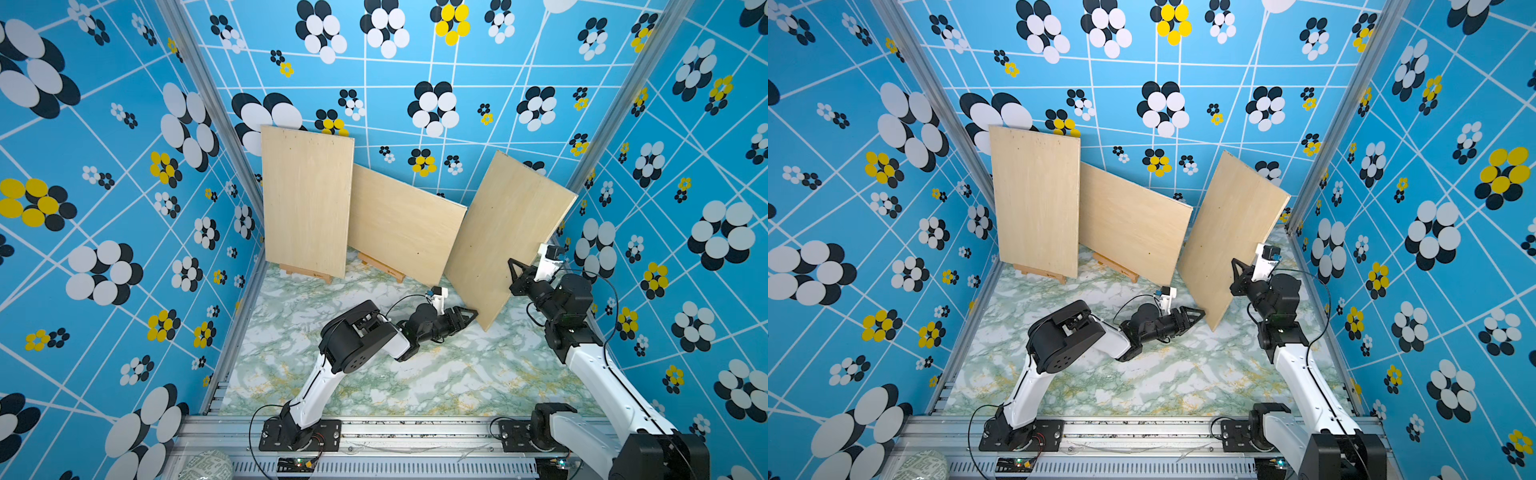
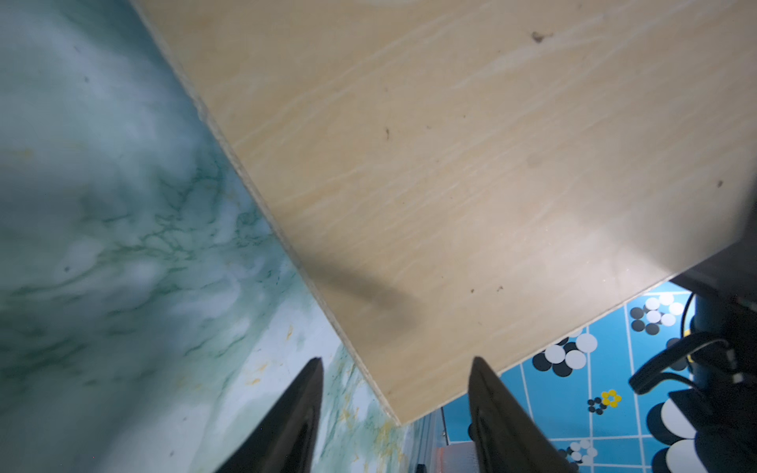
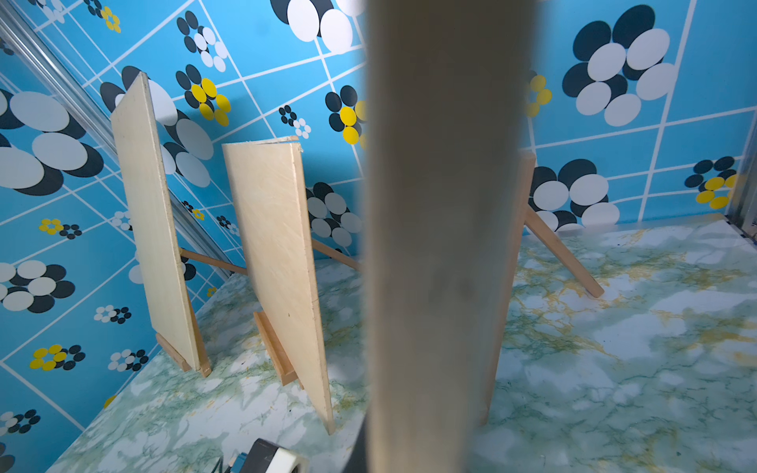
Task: Assemble the easel
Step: Pick up the drawing board from the center of the board.
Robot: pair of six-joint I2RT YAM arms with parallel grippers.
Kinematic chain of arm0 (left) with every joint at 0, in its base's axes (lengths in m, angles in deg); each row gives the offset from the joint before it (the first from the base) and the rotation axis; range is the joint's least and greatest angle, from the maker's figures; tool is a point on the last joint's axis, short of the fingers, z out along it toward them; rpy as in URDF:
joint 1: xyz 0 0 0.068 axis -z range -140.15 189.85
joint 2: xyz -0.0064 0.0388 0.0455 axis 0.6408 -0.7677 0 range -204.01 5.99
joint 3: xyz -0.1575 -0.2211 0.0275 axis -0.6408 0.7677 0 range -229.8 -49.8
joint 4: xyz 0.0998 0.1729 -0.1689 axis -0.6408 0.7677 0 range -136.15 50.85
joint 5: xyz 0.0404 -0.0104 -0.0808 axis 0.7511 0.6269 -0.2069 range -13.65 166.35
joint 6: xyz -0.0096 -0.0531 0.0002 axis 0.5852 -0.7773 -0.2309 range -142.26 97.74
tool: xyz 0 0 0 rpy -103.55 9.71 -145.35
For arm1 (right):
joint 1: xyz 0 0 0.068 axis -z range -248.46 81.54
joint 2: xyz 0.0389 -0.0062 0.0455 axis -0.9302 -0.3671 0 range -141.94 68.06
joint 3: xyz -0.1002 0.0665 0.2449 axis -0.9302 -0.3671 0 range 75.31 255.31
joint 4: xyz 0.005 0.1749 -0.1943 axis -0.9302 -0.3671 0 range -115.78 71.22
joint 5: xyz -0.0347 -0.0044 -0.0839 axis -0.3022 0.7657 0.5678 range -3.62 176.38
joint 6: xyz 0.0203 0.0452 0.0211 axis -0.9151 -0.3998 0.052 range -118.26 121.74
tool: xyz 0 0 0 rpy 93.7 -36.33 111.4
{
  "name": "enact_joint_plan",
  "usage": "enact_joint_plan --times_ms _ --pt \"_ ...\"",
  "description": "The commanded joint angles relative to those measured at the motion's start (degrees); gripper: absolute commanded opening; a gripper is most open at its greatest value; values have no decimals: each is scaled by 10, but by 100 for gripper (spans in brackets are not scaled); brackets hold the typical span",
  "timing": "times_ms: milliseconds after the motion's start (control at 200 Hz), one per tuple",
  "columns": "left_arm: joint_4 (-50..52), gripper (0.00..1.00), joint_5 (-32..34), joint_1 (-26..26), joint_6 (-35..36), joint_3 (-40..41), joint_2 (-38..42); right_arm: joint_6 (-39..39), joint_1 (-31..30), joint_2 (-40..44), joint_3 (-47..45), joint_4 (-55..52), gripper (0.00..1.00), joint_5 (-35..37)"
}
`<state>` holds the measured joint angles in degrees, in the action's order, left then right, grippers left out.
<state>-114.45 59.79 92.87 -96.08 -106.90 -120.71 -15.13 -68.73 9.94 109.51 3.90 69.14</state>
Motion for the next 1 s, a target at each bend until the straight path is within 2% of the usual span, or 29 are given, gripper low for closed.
enact_joint_plan --times_ms 0,25,145,265,665,995 --pt "-31 42 -1 3 15 14 2 27 3 -5 18 -16 0 10" --pt "-28 36 -3 2 16 18 3 27 3 -5 19 -15 0 10" --pt "-15 19 -4 2 15 35 0 28 3 -6 19 -16 0 9" --pt "-25 10 -1 7 7 29 -23 27 3 -8 22 -20 0 10" --pt "12 2 0 10 2 -37 -71 7 3 -14 30 -20 0 -6" --pt "-4 1 19 20 -27 -108 -123 -6 3 -9 22 -13 0 -4"
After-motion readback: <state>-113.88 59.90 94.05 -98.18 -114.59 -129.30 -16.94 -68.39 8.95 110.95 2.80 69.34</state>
